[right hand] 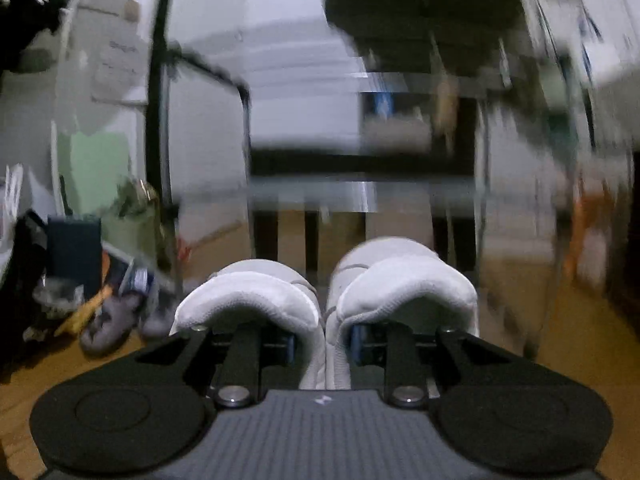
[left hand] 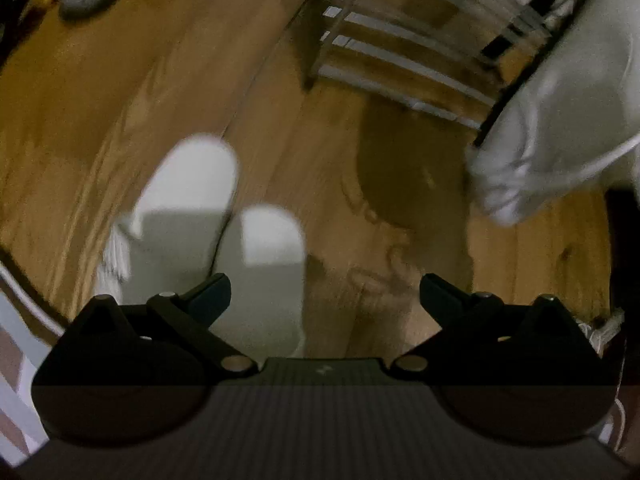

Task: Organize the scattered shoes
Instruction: 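Lift the laced white sneakers off the floor with the right tool, then carry the sneakers and set them on the rack's middle shelf with the right tool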

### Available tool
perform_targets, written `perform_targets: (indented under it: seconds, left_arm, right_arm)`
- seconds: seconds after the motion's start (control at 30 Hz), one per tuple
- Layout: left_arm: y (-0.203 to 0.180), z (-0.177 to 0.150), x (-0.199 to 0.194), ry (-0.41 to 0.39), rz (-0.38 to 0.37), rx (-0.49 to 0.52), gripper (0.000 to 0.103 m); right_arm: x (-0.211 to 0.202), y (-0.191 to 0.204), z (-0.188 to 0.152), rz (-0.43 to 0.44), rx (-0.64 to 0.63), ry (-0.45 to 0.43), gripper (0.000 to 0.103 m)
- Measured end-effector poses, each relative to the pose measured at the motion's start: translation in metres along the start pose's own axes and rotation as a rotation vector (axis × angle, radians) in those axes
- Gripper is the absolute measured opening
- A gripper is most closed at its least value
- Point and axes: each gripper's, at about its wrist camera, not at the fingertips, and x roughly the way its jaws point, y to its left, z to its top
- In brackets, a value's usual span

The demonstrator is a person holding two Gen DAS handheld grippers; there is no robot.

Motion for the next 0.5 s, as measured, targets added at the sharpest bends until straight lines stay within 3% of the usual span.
perform_targets:
  seconds: [0.13,0.27,0.5]
  left_arm:
    - [-0.009,0.009,-0.006,-0.043,-0.065,0.004,0.102]
    - [-0.023,0.021,-0.003,-0.115,-0.135,0.025,0.102]
    - [-0.047,0.062,-0.002,-0.296,-0.267,0.039,0.102]
  right_arm:
    - [0.033,0.0,0.079,0.033,-0.101,0.007,0.024]
    - [0.09,0.015,0.121,-0.015,-0.229,0.022,0.026]
    - [0.173,0.029,0.124,-0.081,-0.363,0.106,0.033]
